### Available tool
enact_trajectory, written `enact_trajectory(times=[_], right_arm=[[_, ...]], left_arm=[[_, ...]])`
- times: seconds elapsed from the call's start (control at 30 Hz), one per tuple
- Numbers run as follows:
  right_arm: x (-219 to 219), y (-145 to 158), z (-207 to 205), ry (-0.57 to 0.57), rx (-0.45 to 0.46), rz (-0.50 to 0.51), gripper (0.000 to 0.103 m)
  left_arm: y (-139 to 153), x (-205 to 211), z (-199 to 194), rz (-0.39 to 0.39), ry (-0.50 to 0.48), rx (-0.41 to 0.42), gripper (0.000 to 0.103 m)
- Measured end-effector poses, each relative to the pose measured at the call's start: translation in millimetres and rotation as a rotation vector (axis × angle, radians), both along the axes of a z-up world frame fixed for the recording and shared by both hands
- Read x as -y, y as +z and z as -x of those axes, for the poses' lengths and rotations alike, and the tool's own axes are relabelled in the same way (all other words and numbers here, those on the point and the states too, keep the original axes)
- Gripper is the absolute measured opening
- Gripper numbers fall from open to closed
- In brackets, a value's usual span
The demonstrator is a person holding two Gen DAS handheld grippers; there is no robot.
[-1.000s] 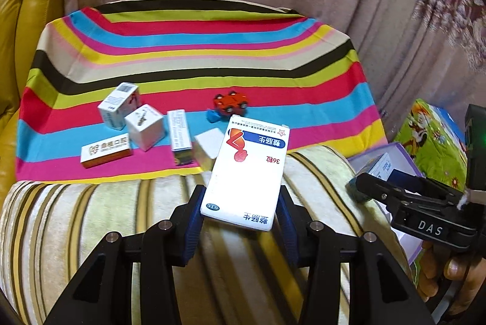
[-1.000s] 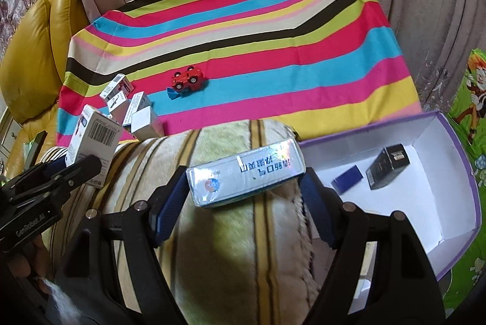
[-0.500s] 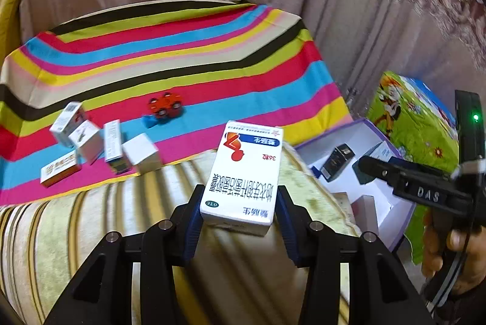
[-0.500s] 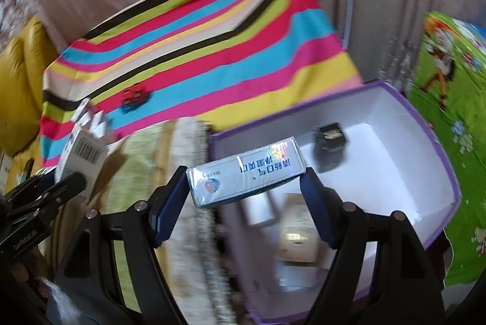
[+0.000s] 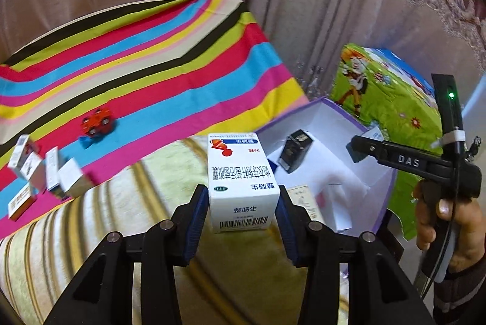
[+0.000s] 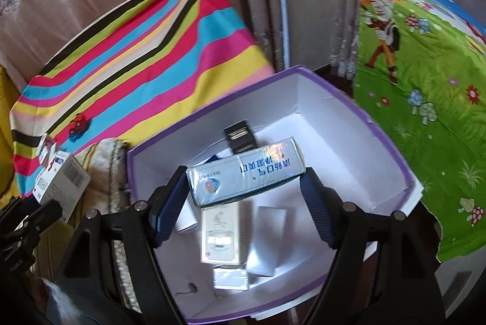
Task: Organize rigid objects
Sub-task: 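Open both tools over the storage box to drop the boxes in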
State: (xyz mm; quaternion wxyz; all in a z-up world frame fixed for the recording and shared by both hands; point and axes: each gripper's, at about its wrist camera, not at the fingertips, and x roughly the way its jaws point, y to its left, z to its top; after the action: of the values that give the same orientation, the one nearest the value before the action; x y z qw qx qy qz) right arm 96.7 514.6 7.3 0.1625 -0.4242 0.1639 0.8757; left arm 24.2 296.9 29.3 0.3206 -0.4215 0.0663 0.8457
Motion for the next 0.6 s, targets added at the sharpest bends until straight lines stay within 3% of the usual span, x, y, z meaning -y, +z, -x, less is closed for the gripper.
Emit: enact_trajectory(times=[0.23,0.37,0.6], right_arm=[[-19,5,-4,-0.063,-0.007,-0.016,0.077],[-26,6,-8,-0.086,-0.003,-0.009,0.086],[-27,6,-7,-0.089,0.006,-0.015,0.088]], left_arm=[[-2,-29,2,-0.003,-0.060,0.019,0.046],[-4,-30,4,-0.008,-0.054,0.031,0.066],[2,-19,1,0.001,-0.007,0.006,0.069]])
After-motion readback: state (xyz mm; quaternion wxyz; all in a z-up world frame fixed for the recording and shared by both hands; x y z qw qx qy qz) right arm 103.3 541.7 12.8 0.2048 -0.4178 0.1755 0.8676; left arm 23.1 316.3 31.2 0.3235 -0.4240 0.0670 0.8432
